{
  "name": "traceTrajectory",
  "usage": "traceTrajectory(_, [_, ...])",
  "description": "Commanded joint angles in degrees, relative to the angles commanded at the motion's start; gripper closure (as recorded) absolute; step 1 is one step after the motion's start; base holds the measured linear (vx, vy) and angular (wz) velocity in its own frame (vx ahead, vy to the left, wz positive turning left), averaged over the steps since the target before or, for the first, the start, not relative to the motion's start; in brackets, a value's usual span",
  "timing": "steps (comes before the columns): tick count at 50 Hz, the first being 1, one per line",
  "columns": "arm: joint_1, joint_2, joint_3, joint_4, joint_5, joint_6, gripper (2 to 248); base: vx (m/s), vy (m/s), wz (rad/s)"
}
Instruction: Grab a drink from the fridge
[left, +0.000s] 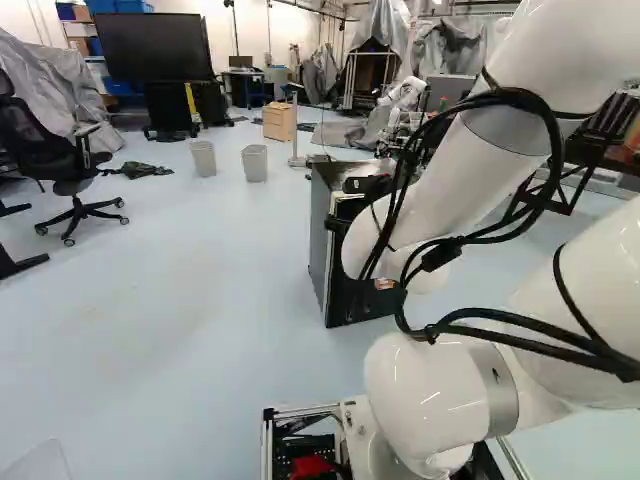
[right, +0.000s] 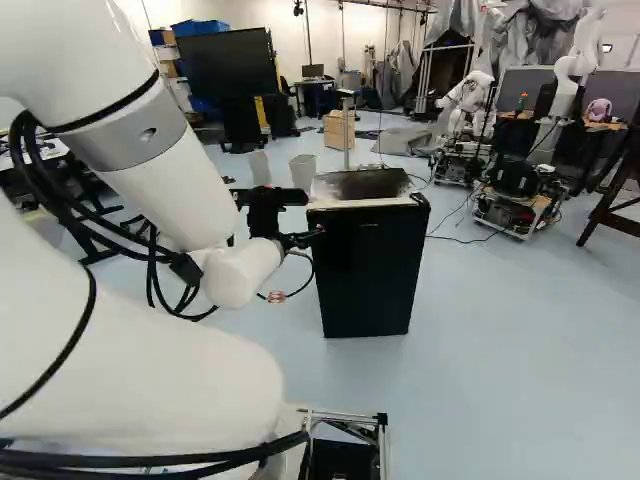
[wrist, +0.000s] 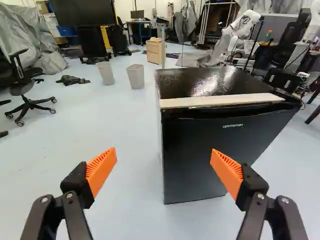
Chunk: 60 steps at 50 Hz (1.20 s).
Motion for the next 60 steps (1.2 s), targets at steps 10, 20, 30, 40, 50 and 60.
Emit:
traceTrajectory(10, [0.0,0.0,0.0,0.0,0.0,0.0,3,0.002,0.040,-0.006])
traceTrajectory(20, [0.0,0.0,0.0,0.0,0.0,0.0,3,0.000,0.000,0.000])
traceTrajectory(30, [0.0,0.0,0.0,0.0,0.0,0.0,3,0.000,0.000,0.000])
traceTrajectory(40, [0.0,0.0,0.0,0.0,0.0,0.0,3,0.000,0.000,0.000])
traceTrajectory(50, [0.2,0.0,0.0,0.0,0.0,0.0,3,0.011,0.020,-0.012])
traceTrajectory(60, [0.5,0.0,0.0,0.0,0.0,0.0,3,0.002,0.006,0.005])
